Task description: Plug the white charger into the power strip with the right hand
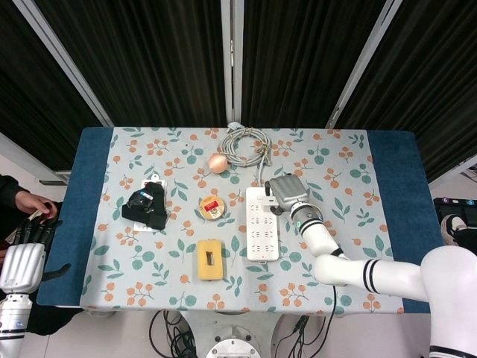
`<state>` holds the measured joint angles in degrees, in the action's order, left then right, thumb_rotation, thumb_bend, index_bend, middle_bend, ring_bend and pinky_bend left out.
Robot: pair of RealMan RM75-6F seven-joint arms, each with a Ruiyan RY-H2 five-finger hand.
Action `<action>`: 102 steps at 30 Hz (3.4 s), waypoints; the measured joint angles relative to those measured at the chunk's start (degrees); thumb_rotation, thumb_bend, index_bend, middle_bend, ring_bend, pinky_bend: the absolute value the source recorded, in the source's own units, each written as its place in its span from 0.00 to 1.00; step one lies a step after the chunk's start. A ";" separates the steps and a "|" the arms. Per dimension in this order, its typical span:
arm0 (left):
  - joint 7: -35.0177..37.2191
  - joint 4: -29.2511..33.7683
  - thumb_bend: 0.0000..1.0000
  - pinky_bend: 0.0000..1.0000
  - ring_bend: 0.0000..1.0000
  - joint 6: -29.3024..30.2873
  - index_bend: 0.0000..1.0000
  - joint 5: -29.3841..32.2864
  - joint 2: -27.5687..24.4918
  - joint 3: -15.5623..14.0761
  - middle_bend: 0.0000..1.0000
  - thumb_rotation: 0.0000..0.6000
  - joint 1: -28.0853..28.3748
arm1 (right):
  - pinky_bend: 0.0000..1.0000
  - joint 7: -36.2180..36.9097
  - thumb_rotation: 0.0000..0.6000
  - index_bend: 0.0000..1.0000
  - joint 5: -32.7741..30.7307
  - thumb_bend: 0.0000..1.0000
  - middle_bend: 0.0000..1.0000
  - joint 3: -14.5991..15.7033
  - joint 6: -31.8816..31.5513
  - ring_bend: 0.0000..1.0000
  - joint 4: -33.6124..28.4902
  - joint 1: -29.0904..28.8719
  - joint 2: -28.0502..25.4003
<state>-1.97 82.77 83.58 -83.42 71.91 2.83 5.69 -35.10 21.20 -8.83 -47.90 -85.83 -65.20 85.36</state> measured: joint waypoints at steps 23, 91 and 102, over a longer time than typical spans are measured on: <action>1.15 -1.35 0.00 0.00 0.03 0.04 0.17 -0.10 0.86 -0.19 0.14 1.00 -0.23 | 0.23 -2.45 1.00 0.75 -0.69 0.41 0.65 1.22 -2.14 0.40 1.08 -0.99 2.68; 2.00 -0.92 0.00 0.00 0.03 1.47 0.17 -0.89 1.12 0.35 0.14 1.00 -0.19 | 1.00 104.40 1.00 1.00 48.18 0.82 1.00 -18.69 15.82 1.00 9.31 23.03 9.75; 2.53 -1.49 0.00 0.00 0.03 1.33 0.17 -0.76 1.33 0.44 0.14 1.00 -0.13 | 1.00 112.98 1.00 1.00 55.68 0.82 1.00 -17.00 15.04 1.00 14.51 21.97 11.68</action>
<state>0.55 81.28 84.91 -84.19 73.25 3.27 5.56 77.88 76.88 -25.83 -32.86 -71.32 -43.23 97.04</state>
